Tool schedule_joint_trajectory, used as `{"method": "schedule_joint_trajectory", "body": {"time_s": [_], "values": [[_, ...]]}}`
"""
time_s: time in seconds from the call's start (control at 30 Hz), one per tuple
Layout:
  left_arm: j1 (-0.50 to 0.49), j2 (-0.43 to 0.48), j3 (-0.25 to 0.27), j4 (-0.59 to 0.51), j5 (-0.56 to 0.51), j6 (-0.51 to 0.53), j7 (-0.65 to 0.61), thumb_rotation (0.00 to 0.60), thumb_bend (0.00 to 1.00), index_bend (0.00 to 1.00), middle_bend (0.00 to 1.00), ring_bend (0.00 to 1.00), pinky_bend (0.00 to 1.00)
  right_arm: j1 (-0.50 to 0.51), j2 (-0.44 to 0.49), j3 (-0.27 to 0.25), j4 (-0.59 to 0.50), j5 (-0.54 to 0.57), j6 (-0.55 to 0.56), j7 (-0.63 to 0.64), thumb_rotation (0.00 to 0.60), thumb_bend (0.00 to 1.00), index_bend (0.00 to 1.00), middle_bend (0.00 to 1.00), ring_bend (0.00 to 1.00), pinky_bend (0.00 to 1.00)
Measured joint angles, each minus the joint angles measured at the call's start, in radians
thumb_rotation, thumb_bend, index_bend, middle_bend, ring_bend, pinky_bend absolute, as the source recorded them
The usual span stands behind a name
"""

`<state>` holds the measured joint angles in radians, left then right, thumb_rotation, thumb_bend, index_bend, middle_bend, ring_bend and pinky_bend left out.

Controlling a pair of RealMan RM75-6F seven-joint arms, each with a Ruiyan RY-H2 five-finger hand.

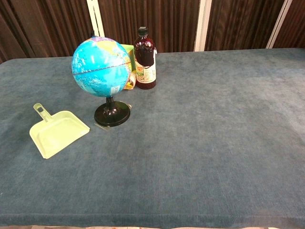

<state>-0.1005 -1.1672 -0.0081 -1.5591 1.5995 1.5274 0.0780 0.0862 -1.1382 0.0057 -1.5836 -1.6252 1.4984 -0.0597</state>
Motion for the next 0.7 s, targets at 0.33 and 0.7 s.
{"method": "schedule_joint_trajectory", "body": {"time_s": [0.33,0.7], "values": [[-0.022,-0.025,0.003,0.022,0.043,0.001,-0.113,0.600,0.35,0.00,0.00,0.00,0.04,0.001,0.003,0.002,0.005,0.001,0.000,0.014,0.600,0.18,0.00,0.00,0.00,0.00],[-0.114,-0.145,-0.035,0.056,0.090,0.013,-0.630,0.600,0.30,0.00,0.00,0.00,0.03,0.004,0.005,0.005,-0.001,0.019,-0.017,0.010,0.600,0.18,0.00,0.00,0.00,0.00]]}}
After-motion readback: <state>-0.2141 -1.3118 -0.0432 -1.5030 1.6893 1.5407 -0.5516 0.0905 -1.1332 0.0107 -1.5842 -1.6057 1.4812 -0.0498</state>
